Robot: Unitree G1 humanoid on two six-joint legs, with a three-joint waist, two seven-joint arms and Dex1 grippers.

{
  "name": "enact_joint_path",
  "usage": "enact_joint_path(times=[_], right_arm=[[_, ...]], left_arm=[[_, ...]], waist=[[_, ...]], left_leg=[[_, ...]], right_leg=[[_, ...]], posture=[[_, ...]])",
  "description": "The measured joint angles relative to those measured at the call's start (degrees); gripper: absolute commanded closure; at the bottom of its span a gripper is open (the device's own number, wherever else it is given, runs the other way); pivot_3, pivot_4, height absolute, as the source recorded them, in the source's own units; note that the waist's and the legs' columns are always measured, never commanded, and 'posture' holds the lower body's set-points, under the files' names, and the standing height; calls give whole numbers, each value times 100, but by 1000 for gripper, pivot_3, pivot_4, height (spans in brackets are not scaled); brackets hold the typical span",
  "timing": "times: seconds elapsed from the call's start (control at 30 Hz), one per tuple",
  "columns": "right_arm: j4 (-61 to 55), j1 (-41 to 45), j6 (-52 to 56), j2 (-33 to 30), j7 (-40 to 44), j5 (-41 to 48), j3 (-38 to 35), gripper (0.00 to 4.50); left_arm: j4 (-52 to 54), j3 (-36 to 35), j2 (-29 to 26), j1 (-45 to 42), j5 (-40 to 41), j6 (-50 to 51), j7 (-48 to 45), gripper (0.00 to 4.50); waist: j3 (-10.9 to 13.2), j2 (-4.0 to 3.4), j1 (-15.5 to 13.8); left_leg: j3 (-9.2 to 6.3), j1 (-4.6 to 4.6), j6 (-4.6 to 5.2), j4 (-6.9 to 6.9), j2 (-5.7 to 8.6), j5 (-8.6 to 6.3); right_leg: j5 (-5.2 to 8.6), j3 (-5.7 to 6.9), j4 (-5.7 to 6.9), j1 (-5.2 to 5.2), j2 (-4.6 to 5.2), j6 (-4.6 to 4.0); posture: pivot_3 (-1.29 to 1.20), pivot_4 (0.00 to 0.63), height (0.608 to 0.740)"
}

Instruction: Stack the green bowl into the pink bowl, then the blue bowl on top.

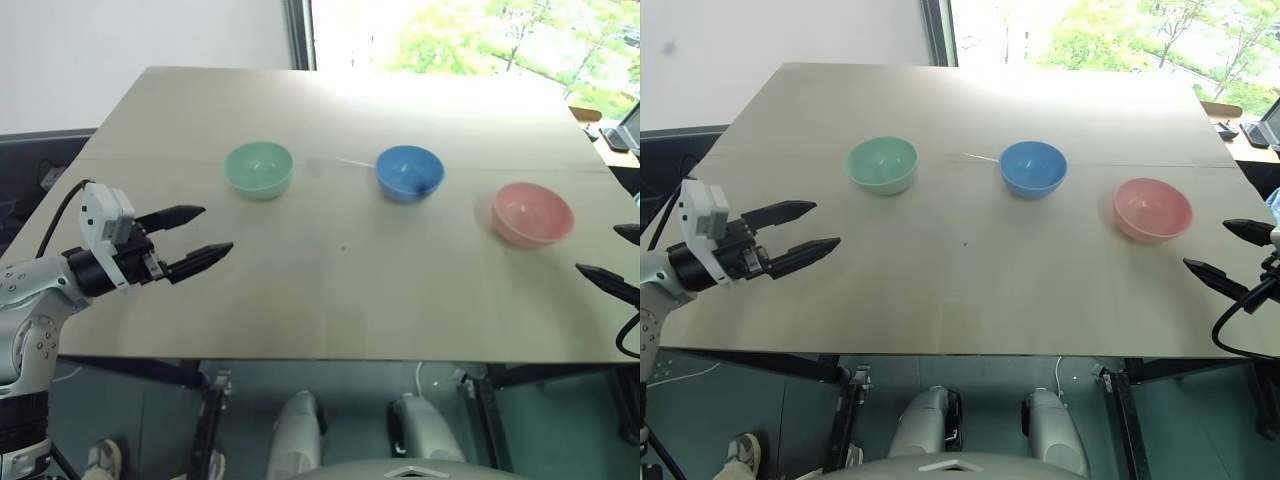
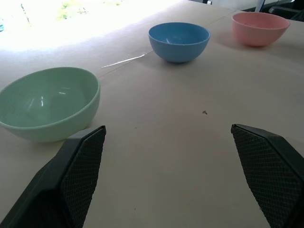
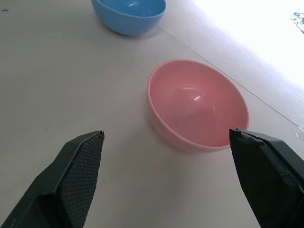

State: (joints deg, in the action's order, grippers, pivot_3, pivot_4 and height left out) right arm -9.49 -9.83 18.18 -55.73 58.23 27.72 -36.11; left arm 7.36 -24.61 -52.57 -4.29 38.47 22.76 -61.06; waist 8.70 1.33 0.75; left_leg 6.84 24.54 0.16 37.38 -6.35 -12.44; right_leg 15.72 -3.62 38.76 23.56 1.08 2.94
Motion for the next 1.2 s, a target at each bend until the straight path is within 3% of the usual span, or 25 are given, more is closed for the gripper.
enact_joint_path(times=[0.33,0.43,0.53,0.77,0.93,1.07,1.1,1.2], right_arm=[[-61,576,32,152,-501,-309,661,74],[-63,914,44,238,-755,-571,1134,74],[239,1882,303,412,-1175,-972,1941,74],[1135,2820,466,937,-1492,-1653,3178,74],[1972,3340,380,1180,-1558,-2031,3578,1610],[2243,3582,167,1226,-1582,-2180,3590,3346],[2254,3587,142,1227,-1579,-2191,3590,3397],[2268,3588,116,1242,-1506,-2212,3614,4454]], left_arm=[[211,201,362,-433,52,101,200,0],[330,397,506,-545,50,113,273,0],[610,808,752,-806,46,136,351,0],[912,1238,1070,-1048,220,145,204,0],[1196,1354,1133,-1101,225,159,232,0],[1273,1341,1135,-898,230,181,263,0],[1274,1341,1135,-876,230,181,266,0],[1355,1304,1147,-780,231,181,321,0]], waist=[[0,0,2],[0,0,10],[0,0,15],[1,0,-4],[1,-1,-2],[1,-2,5],[1,-2,4],[1,-2,0]], left_leg=[[0,3,0,1,0,0],[1,2,0,4,0,0],[3,1,0,9,0,1],[4,17,0,6,1,1],[6,14,-1,6,1,2],[6,13,-1,6,1,2],[6,13,-1,6,1,2],[8,13,-1,6,1,2]], right_leg=[[-1,-1,3,1,-2,0],[-1,-4,6,2,-3,1],[-2,-6,9,1,-3,1],[-1,-7,3,14,-5,-1],[-1,-10,6,14,-5,-1],[-1,-10,7,14,-6,0],[-1,-10,6,14,-5,0],[-1,-10,7,13,-5,0]], posture=[[0,150,740],[0,150,740],[0,150,740],[0,150,740],[0,150,740],[0,150,740],[0,150,740],[0,150,740]])
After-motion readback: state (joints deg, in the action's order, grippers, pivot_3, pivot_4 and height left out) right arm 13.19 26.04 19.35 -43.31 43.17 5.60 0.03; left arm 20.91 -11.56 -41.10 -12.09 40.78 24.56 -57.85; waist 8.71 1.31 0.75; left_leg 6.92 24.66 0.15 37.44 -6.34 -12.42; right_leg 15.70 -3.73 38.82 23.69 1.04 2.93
